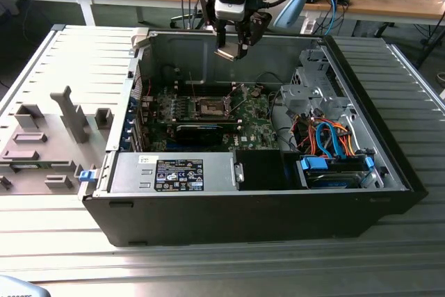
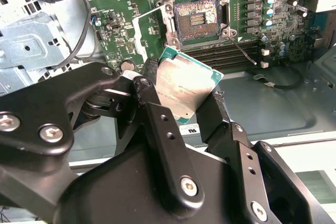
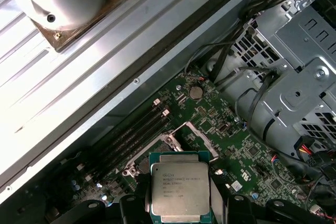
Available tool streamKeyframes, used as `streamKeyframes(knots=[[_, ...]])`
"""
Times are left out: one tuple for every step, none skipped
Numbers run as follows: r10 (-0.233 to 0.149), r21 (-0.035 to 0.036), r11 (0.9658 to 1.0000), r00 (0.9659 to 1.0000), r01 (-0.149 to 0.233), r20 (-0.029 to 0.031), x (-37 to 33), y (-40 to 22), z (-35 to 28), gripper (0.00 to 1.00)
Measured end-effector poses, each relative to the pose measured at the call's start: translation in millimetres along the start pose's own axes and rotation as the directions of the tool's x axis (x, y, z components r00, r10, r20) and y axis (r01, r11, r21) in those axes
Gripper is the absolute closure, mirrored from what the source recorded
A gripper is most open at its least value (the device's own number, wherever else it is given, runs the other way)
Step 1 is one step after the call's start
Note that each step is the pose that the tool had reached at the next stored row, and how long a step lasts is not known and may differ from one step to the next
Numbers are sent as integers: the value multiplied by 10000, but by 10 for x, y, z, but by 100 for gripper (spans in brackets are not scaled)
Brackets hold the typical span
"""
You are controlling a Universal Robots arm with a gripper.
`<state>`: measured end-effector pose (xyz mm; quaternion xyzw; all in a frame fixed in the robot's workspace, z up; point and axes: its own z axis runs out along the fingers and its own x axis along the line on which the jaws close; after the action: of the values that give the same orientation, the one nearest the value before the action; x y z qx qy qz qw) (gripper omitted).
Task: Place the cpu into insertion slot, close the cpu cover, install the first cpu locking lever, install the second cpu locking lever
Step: 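Place the cpu into insertion slot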
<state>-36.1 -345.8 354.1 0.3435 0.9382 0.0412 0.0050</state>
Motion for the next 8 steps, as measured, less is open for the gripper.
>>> streamKeyframes(knots=[[3,0,10000,10000,-3,0,0,0,0,46],[6,0,10000,10000,-6,0,0,0,0,46],[10,-1,10000,10000,-10,1,0,0,0,46],[13,0,10000,10000,-13,1,0,0,0,46],[18,0,10000,10000,-18,2,0,0,1,46],[23,0,10000,10000,-23,2,0,0,1,46],[26,0,10000,10000,-26,2,0,0,1,46],[31,0,10000,10000,-31,2,0,0,1,46]])
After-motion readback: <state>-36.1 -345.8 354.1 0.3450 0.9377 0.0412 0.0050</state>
